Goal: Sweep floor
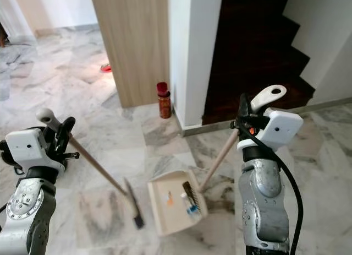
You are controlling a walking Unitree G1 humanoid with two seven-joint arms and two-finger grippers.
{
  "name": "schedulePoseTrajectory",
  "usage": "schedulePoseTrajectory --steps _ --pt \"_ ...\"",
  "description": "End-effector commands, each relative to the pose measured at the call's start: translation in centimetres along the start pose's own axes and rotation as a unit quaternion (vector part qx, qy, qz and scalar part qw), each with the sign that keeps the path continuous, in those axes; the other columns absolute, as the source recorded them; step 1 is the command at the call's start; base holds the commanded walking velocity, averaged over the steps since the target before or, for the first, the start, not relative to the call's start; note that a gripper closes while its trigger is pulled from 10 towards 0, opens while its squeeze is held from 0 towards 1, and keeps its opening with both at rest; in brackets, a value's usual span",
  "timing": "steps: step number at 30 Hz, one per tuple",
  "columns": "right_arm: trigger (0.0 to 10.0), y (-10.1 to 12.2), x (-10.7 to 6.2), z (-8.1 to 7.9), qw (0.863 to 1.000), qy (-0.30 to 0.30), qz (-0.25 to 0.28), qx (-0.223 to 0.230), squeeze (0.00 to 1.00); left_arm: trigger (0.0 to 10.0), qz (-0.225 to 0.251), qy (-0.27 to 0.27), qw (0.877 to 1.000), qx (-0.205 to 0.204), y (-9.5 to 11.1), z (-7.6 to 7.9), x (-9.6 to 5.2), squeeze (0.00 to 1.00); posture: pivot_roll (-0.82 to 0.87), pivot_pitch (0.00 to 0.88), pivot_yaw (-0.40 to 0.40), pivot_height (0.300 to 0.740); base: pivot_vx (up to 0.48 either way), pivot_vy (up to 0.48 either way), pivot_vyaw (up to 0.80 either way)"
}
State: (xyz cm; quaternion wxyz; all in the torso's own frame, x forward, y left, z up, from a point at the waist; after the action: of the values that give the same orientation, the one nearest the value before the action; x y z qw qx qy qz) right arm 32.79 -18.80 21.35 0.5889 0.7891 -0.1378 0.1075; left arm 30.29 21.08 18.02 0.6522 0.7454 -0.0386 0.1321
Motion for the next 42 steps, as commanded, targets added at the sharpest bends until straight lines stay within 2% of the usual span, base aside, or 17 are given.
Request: schedulePoseTrajectory --steps 1,42 --pt "10.0 1.68 0.24 -0.46 0.999 0.007 0.031 0.012 0.00 10.0 0.022 0.001 1.000 0.002 1.17 0.06 0.22 0.00 -0.02 0.067 0.044 0.740 0.000 0.461 0.00" --pt "10.0 1.78 0.59 -1.25 0.999 0.011 0.025 0.017 0.00 10.0 0.018 0.003 1.000 0.006 1.17 0.06 0.16 0.00 -0.01 0.101 0.044 0.740 0.000 0.454 0.00"
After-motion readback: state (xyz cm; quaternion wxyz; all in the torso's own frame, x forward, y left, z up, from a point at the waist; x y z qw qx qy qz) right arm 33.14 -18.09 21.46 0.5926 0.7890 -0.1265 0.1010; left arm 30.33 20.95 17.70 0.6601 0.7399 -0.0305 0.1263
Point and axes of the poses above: a point about 5 cm out from each wrist's last joint towards the gripper, its own x axis pointing out of the wrist towards the gripper, its own y axis along the axis of the wrist's last joint, z = x × y, the point moved 5 cm from there along x, pointing out of the wrist towards the gripper, and after that the axes turned 8 degrees about x, right-handed, at the moved point
